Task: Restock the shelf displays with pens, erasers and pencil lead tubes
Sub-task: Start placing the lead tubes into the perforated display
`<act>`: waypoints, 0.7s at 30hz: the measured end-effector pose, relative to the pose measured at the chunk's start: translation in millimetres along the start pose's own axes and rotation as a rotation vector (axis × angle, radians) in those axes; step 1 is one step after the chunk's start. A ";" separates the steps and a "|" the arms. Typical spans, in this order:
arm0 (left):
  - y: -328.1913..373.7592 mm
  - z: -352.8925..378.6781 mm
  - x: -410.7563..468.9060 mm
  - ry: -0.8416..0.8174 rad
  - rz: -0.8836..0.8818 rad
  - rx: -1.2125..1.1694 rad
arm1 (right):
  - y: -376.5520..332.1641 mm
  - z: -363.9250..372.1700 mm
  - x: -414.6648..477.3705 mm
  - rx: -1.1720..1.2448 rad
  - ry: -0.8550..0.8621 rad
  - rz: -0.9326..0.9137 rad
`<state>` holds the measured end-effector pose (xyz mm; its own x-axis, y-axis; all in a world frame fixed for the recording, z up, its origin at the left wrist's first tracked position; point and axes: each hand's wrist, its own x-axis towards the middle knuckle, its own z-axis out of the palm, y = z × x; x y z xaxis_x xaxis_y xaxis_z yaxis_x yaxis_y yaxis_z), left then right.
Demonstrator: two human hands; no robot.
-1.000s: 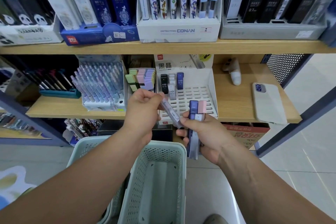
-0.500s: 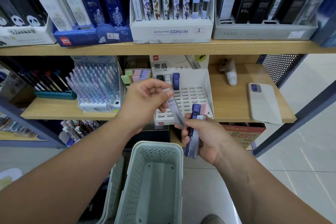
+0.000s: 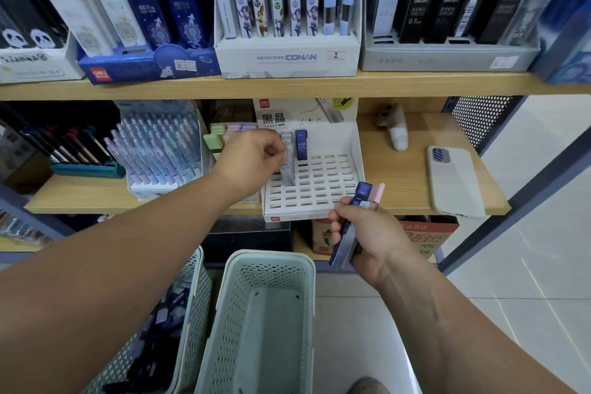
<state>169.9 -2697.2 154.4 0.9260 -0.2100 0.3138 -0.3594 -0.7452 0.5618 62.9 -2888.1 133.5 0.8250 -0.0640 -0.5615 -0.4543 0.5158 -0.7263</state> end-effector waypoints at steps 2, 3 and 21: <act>-0.8 1.9 -0.3 -0.014 0.006 0.011 | -0.8 -0.6 -0.4 0.002 0.004 -0.007; -1.3 2.7 -1.0 -0.020 0.009 0.023 | -1.2 -0.4 -1.1 0.006 -0.001 -0.009; 58.0 5.0 -69.5 -0.346 -0.517 -0.976 | -2.2 19.2 -28.7 -0.234 -0.456 0.098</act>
<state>85.2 -2729.0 161.3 0.9166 -0.2969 -0.2676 0.2748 -0.0180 0.9613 46.7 -2871.0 158.8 0.8135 0.3807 -0.4397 -0.5570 0.2925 -0.7773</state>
